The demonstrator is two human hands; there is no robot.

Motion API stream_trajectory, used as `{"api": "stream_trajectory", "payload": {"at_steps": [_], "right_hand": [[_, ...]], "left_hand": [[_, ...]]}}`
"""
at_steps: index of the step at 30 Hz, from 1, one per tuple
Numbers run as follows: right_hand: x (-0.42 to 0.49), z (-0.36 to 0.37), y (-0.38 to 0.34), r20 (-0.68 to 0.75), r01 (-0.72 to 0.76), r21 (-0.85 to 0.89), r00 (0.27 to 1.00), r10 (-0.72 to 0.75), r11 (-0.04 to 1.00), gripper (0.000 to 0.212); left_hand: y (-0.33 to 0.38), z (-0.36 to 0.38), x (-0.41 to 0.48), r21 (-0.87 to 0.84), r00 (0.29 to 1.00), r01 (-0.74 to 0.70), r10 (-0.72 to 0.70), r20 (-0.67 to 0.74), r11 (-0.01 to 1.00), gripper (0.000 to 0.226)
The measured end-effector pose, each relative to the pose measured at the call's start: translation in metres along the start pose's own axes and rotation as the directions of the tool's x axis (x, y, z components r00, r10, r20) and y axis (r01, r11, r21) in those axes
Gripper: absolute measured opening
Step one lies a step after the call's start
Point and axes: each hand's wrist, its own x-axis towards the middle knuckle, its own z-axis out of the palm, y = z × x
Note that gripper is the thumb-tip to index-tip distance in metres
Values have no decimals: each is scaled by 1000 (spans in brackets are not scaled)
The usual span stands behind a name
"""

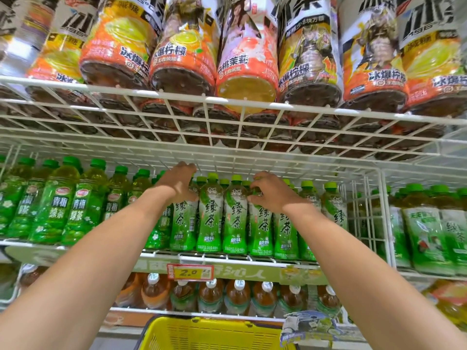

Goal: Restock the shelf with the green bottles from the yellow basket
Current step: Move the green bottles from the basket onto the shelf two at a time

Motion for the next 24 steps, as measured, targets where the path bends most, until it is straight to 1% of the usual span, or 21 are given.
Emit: {"api": "stream_trajectory", "payload": {"at_steps": [4,8,13,17,21,24], "right_hand": [[0,1,-1,-4,-12,-15,1000,12,1000,51],[-1,-1,-2,8,-4,-23,1000,4,1000,52],[-2,-5,-3,7,-13,-10,1000,13,1000,53],[-2,-16,-11,24,-27,13,999,27,1000,61],[3,-28,-30,-34,1,23,999,-1,1000,75],[11,-31,-48,-34,40,-13,999,-41,999,76]], "left_hand": [[3,3,1,23,1000,7,-7,-21,1000,85],[-2,5,2,1,999,-9,9,-33,1000,87],[-4,2,1,-8,999,-31,31,-7,999,88],[-3,-12,0,-29,996,-70,72,50,997,78],[4,-28,7,-40,993,-118,118,-20,992,74],[17,-31,8,-82,986,-166,164,-35,983,71]]}}
